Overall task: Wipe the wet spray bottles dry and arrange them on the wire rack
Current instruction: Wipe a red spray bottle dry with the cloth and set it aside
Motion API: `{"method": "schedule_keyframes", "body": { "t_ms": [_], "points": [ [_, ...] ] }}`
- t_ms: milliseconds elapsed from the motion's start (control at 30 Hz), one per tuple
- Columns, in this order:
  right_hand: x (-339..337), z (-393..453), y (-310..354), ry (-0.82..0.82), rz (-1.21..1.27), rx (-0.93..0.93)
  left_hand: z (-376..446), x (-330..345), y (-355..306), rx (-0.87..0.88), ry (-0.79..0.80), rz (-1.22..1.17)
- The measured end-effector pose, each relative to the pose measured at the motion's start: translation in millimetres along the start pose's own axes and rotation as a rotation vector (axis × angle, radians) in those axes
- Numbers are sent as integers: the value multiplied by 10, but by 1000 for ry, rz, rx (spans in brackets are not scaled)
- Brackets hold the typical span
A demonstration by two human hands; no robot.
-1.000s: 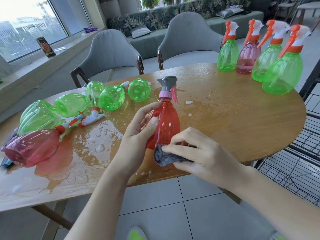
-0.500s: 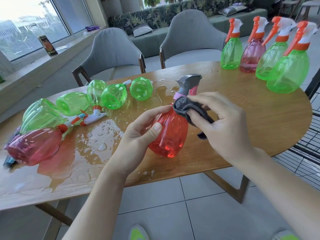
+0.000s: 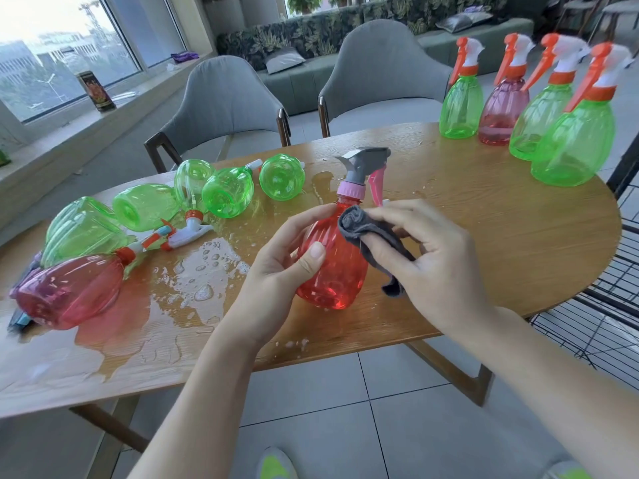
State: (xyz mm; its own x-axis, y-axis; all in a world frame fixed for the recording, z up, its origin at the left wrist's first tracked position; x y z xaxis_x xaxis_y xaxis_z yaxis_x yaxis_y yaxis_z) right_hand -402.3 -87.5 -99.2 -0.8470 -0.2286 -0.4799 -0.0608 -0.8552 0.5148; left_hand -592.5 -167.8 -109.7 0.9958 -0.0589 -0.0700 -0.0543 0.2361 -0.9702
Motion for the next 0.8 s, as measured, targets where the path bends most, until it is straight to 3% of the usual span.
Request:
{"method": "schedule_keyframes", "body": {
  "t_ms": [267,467,567,800],
  "points": [
    [236,-187,74,208,-83,-191,43,51,0,-14,-131,-186],
    [254,-224,114,308,-193,-313,30,56,-14,-21,-120,-192],
    [181,-175,97,247,-223,-302,8,43,-26,-6,-65,-181],
    [-45,55,-4,-21,-150,-82,-32,-6,-9,1,-4,-120]
  ]
}}
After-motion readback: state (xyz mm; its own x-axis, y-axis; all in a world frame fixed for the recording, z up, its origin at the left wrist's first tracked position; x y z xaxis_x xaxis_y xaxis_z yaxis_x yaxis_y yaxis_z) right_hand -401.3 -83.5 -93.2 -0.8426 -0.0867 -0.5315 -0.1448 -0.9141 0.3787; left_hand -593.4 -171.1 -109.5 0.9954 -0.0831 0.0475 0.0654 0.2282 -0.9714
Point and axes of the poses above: each hand's wrist, its own z-axis towards the middle knuckle, its own x-axis out of the palm, y = z × x, the point moved 3 cm from there along z, towards the middle knuckle, and after that the axes turned 14 degrees about y, right-handed, at the moved point
